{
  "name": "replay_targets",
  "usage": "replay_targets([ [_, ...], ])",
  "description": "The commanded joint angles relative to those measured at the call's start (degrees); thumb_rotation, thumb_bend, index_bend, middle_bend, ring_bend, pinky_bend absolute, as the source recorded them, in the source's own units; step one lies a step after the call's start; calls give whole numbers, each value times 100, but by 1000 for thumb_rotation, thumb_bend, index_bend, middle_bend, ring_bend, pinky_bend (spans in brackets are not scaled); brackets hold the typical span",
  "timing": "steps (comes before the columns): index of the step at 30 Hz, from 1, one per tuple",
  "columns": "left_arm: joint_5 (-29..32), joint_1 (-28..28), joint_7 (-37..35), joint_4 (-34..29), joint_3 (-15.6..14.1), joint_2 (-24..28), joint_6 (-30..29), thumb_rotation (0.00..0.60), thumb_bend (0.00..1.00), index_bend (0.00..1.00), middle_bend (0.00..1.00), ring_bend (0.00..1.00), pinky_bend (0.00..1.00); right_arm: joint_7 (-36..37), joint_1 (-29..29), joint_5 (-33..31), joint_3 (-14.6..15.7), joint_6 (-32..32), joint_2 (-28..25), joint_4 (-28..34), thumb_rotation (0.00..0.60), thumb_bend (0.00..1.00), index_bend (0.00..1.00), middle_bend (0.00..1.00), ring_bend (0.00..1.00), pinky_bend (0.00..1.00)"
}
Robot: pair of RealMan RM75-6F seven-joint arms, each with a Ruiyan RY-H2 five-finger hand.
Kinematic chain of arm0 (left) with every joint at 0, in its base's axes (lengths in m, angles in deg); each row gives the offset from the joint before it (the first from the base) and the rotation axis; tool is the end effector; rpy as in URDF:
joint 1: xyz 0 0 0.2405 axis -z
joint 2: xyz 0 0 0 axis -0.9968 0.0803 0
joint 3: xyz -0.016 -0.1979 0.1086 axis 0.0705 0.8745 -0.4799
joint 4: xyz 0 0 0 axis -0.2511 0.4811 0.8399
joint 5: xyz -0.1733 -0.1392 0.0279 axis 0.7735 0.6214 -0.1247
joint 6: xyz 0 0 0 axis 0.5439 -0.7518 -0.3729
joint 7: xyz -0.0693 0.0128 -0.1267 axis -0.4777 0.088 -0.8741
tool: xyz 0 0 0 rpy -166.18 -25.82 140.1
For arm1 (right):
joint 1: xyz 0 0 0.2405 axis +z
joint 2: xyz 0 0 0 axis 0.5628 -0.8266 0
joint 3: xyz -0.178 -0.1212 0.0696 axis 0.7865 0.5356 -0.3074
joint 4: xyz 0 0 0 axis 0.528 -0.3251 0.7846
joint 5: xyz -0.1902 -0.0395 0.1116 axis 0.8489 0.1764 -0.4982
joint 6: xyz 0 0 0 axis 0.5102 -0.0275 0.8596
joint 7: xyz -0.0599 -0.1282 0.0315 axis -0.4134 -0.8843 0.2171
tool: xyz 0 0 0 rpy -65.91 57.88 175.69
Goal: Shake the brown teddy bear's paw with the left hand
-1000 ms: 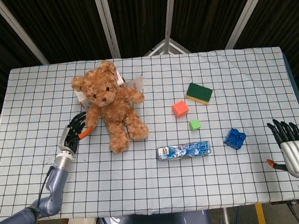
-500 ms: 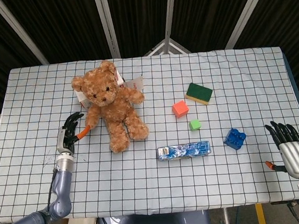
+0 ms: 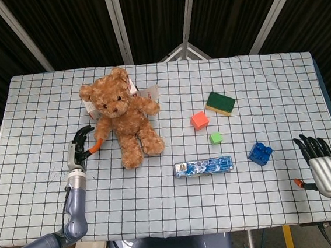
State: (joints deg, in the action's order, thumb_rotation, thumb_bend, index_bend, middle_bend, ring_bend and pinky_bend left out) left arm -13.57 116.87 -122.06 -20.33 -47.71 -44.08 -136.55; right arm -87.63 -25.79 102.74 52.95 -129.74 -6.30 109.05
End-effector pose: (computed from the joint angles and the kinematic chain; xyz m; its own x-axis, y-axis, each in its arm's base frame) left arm -0.1923 0.3441 -0.0481 -0.8546 -0.0970 0.5102 0.4738 0.2566 0.8424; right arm -0.3115 -0.2004 0.1221 0.4665 -0.0991 0.8790 -0.8845 -0.0383 0.4651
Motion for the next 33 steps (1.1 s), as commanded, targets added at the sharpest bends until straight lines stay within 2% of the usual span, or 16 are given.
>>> replay_targets([
  [1,-38,-2,124,25,39,-77,-91,600,372,274,256,0,0,19,6,-2,4,16,-8,0,600,101,0,0,0,0],
  [17,129,115,594,411,292,-427,-60,600,374,288,261,0,0,-49,38,-107,-14,116,23,-4,600,102,0,0,0,0],
  [33,153,239,939,742,478,-701,10,600,463,327,323,0,18,2,83,-129,8,232,2,8,600,102,0,0,0,0],
])
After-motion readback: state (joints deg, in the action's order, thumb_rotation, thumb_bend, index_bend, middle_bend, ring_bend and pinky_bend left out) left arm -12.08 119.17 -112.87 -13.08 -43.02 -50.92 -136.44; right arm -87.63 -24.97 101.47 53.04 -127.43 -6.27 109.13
